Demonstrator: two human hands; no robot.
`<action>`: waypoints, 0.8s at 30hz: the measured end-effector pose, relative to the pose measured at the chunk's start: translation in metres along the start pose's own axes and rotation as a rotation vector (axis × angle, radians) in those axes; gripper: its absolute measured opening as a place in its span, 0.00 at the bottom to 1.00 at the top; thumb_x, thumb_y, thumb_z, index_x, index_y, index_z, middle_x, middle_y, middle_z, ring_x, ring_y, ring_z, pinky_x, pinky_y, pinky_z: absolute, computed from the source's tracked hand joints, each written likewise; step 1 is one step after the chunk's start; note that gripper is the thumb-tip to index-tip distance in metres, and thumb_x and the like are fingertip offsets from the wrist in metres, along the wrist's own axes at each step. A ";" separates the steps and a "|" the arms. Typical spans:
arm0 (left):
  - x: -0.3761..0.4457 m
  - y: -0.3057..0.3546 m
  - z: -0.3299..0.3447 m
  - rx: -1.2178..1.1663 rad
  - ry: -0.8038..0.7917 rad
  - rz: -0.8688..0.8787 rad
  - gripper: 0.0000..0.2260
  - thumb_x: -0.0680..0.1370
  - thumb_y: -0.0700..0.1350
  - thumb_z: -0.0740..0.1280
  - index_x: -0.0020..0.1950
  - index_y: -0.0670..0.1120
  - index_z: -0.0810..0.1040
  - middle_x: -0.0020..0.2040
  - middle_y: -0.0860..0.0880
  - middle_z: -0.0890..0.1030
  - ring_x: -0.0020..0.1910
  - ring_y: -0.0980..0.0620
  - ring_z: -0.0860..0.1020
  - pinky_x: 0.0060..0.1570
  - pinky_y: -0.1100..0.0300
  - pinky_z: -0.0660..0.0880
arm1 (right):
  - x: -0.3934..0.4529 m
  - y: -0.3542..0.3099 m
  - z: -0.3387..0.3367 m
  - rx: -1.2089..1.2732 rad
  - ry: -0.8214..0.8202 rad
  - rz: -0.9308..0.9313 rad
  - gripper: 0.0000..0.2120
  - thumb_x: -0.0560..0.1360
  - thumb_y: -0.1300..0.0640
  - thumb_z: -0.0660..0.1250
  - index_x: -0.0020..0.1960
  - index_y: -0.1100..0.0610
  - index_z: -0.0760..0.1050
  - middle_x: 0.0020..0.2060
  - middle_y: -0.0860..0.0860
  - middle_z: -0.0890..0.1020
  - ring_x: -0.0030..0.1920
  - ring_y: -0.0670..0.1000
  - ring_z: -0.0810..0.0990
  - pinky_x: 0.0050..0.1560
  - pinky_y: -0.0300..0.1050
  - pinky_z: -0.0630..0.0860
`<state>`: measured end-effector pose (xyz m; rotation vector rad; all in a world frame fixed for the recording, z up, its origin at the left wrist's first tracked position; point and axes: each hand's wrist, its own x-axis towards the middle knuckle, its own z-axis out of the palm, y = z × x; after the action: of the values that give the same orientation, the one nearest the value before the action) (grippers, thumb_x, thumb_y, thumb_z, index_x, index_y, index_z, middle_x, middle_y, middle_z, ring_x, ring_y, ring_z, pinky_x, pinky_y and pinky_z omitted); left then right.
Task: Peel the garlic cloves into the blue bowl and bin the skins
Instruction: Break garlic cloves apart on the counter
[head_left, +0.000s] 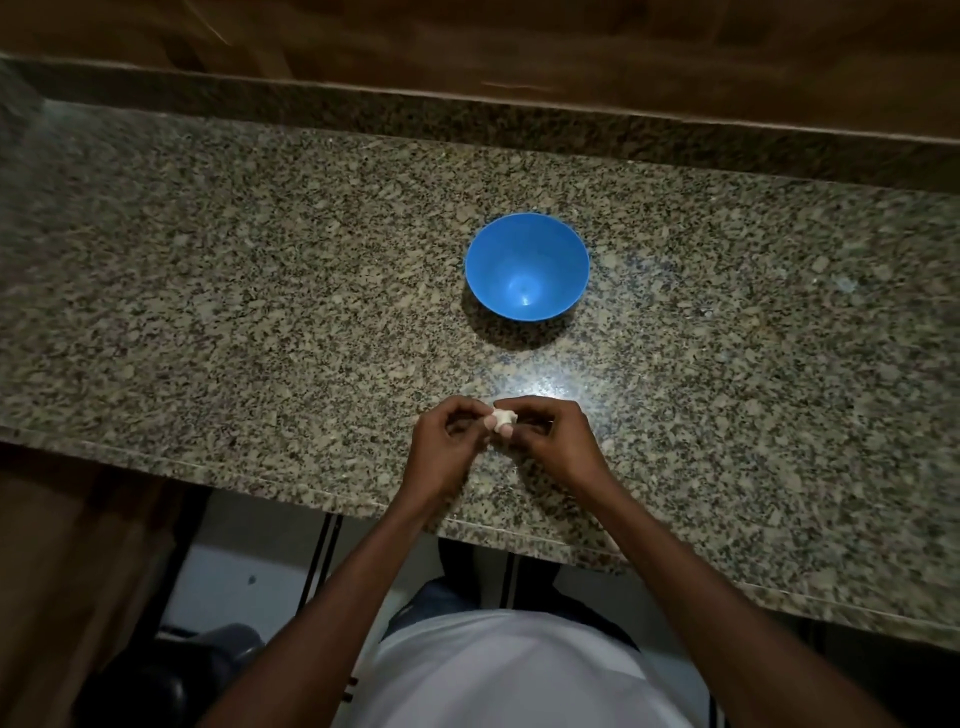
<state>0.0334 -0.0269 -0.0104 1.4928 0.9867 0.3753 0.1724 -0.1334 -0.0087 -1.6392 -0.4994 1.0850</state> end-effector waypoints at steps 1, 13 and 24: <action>0.002 -0.003 -0.002 -0.012 -0.013 -0.018 0.02 0.79 0.39 0.74 0.51 0.42 0.83 0.47 0.47 0.87 0.49 0.48 0.86 0.48 0.53 0.85 | 0.000 -0.001 0.002 -0.019 0.006 -0.008 0.11 0.75 0.65 0.78 0.57 0.60 0.87 0.47 0.52 0.89 0.47 0.49 0.89 0.45 0.44 0.85; 0.007 -0.012 -0.014 0.130 -0.184 0.071 0.02 0.84 0.38 0.66 0.53 0.43 0.78 0.48 0.50 0.83 0.46 0.61 0.82 0.44 0.69 0.75 | -0.005 0.006 0.018 0.035 0.078 0.054 0.12 0.74 0.67 0.78 0.57 0.62 0.86 0.47 0.56 0.89 0.48 0.54 0.89 0.49 0.48 0.86; 0.012 -0.006 -0.013 -0.321 0.116 -0.163 0.04 0.84 0.40 0.68 0.58 0.44 0.79 0.53 0.43 0.85 0.51 0.50 0.83 0.54 0.54 0.80 | 0.011 -0.007 0.026 -0.227 0.156 0.000 0.15 0.77 0.66 0.74 0.60 0.54 0.86 0.50 0.53 0.88 0.49 0.51 0.87 0.48 0.44 0.85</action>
<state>0.0287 -0.0103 -0.0170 1.1039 1.0762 0.4824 0.1570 -0.1089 -0.0076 -1.9051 -0.5350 0.9172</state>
